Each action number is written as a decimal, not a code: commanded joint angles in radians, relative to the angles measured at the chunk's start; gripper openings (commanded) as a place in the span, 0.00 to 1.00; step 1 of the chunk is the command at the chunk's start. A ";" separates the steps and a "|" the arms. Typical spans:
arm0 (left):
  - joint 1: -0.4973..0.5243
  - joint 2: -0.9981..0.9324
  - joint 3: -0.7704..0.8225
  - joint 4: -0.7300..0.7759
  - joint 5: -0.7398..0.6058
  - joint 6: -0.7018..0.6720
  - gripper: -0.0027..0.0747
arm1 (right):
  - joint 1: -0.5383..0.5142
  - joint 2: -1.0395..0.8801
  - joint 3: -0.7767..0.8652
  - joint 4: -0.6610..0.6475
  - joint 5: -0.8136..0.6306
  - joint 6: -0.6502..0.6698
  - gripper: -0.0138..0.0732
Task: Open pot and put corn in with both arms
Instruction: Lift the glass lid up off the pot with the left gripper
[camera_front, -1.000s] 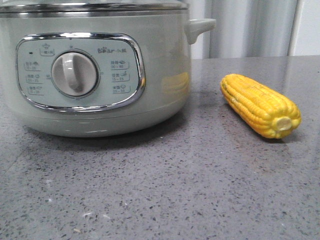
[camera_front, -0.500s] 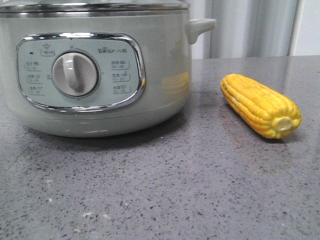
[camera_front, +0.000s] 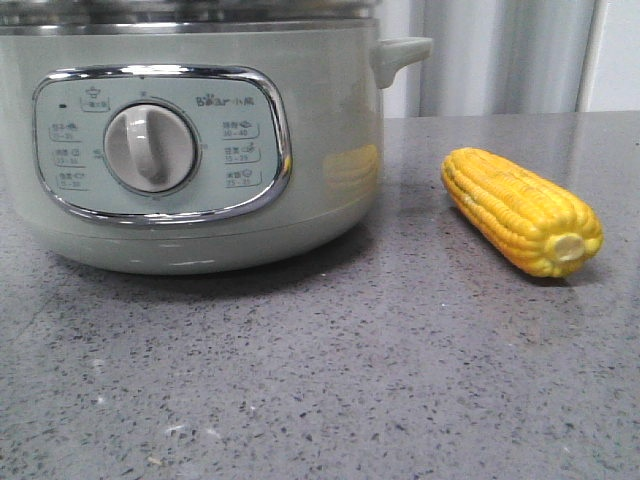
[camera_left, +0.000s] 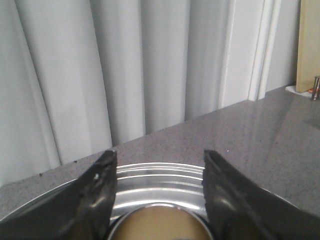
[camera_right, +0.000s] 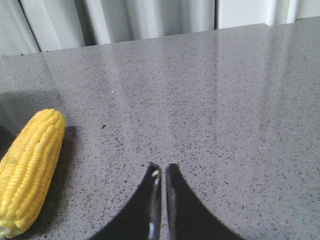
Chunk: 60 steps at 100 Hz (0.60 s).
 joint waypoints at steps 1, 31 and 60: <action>-0.004 -0.080 -0.067 0.003 -0.151 0.002 0.01 | -0.002 0.014 -0.021 -0.004 -0.087 -0.005 0.08; 0.101 -0.228 -0.071 0.003 -0.112 0.004 0.01 | -0.002 0.014 -0.021 -0.004 -0.089 -0.005 0.08; 0.329 -0.428 -0.027 0.005 0.111 0.004 0.01 | -0.002 0.014 -0.021 -0.004 -0.089 -0.005 0.08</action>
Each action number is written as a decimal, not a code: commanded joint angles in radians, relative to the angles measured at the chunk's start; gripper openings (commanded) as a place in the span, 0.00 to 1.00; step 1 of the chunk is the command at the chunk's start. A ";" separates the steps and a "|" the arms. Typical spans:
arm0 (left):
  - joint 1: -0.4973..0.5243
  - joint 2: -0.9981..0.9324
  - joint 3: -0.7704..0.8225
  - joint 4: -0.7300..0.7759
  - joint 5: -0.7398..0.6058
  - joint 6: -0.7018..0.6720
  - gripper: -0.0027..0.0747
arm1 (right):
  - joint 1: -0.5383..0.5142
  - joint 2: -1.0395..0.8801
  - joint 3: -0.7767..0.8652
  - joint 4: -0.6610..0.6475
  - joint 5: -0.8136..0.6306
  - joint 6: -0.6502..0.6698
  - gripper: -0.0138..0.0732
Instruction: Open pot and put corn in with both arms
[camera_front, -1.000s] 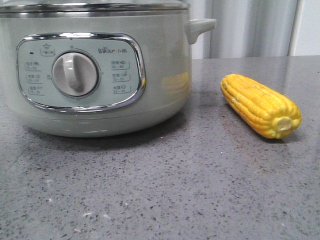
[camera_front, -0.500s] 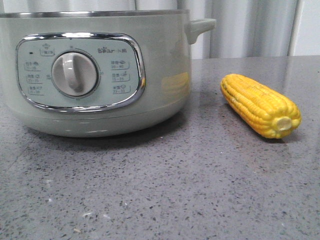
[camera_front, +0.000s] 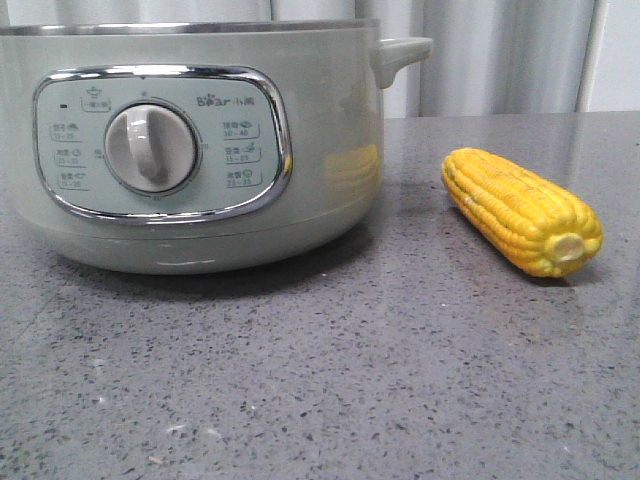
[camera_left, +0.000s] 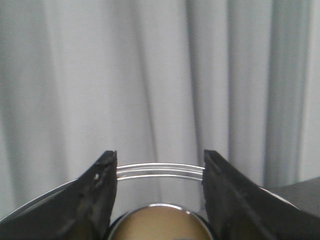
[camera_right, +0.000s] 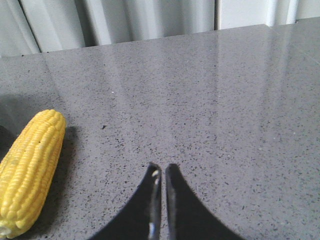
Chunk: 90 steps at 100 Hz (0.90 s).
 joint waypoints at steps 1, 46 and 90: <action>0.063 -0.091 -0.012 -0.004 -0.086 0.003 0.01 | -0.002 0.014 -0.021 -0.004 -0.087 -0.005 0.08; 0.366 -0.415 0.356 0.041 -0.082 0.003 0.01 | -0.002 0.014 -0.021 -0.004 -0.087 -0.005 0.08; 0.386 -0.434 0.680 0.008 -0.339 -0.007 0.01 | -0.002 0.014 -0.021 -0.004 -0.087 -0.005 0.08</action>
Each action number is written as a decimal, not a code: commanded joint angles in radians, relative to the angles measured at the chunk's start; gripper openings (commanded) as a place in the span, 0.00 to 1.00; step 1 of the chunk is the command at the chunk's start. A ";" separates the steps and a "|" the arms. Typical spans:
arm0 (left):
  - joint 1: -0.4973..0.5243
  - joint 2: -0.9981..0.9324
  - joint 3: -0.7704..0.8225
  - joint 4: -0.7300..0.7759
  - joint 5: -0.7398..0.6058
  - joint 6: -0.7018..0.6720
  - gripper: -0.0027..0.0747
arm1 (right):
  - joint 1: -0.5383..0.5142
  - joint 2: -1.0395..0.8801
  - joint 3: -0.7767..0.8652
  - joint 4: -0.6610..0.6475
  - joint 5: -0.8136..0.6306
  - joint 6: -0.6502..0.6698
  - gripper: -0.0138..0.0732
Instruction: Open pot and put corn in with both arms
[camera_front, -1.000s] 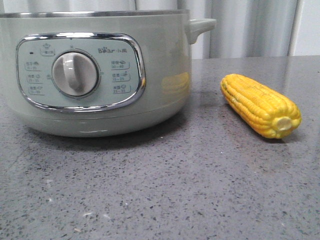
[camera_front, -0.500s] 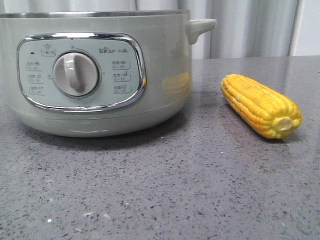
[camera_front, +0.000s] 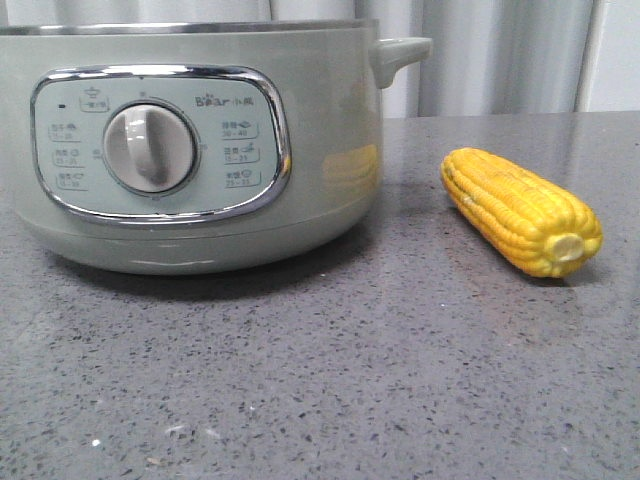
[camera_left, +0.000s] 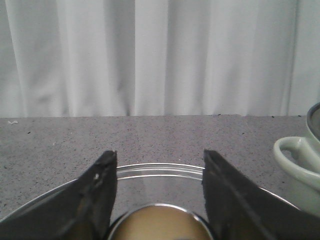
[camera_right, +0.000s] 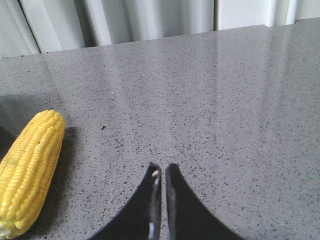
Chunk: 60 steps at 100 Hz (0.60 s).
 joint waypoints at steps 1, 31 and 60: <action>0.000 0.005 -0.002 -0.009 -0.237 -0.011 0.01 | -0.002 0.014 -0.021 -0.004 -0.085 -0.005 0.08; -0.018 0.201 0.034 -0.002 -0.343 -0.065 0.01 | -0.002 0.014 -0.019 -0.004 -0.085 -0.005 0.08; -0.057 0.423 0.034 -0.002 -0.547 -0.065 0.01 | -0.002 0.014 -0.019 -0.004 -0.085 -0.005 0.08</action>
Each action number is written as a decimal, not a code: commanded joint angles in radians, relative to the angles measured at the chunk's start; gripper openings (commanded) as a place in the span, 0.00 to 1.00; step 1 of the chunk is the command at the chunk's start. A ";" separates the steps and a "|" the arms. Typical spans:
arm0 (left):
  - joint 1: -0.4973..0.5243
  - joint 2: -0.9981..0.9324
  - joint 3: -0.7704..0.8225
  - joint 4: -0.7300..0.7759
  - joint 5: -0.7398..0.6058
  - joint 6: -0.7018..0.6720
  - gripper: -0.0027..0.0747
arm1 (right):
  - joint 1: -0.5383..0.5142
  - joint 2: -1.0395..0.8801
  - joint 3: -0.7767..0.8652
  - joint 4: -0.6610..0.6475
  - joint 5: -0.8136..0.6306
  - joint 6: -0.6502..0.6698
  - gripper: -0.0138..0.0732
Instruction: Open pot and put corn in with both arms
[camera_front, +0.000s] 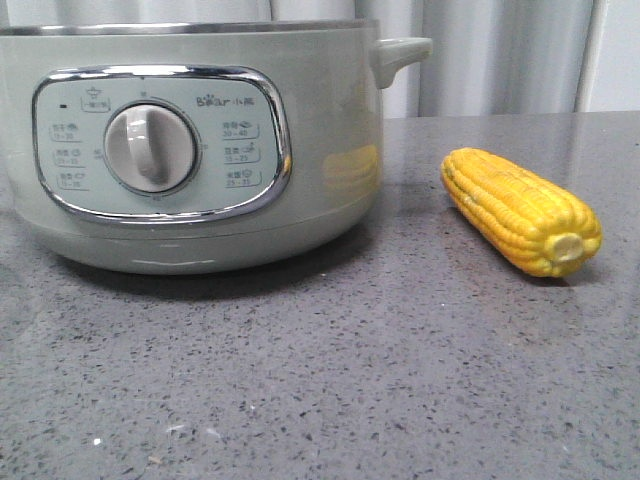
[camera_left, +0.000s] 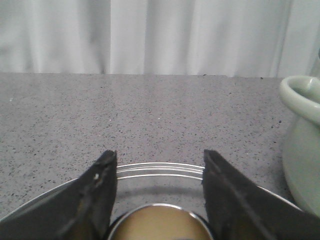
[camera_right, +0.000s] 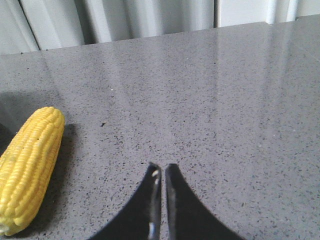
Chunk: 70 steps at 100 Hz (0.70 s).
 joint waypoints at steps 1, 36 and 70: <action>-0.007 0.038 -0.038 -0.004 -0.203 -0.010 0.01 | -0.002 0.014 -0.027 -0.004 -0.085 -0.005 0.08; -0.007 0.193 -0.038 0.064 -0.268 -0.010 0.01 | -0.002 0.014 -0.027 -0.004 -0.085 -0.005 0.08; -0.007 0.231 -0.038 0.079 -0.267 -0.035 0.22 | -0.002 0.014 -0.027 -0.004 -0.085 -0.005 0.08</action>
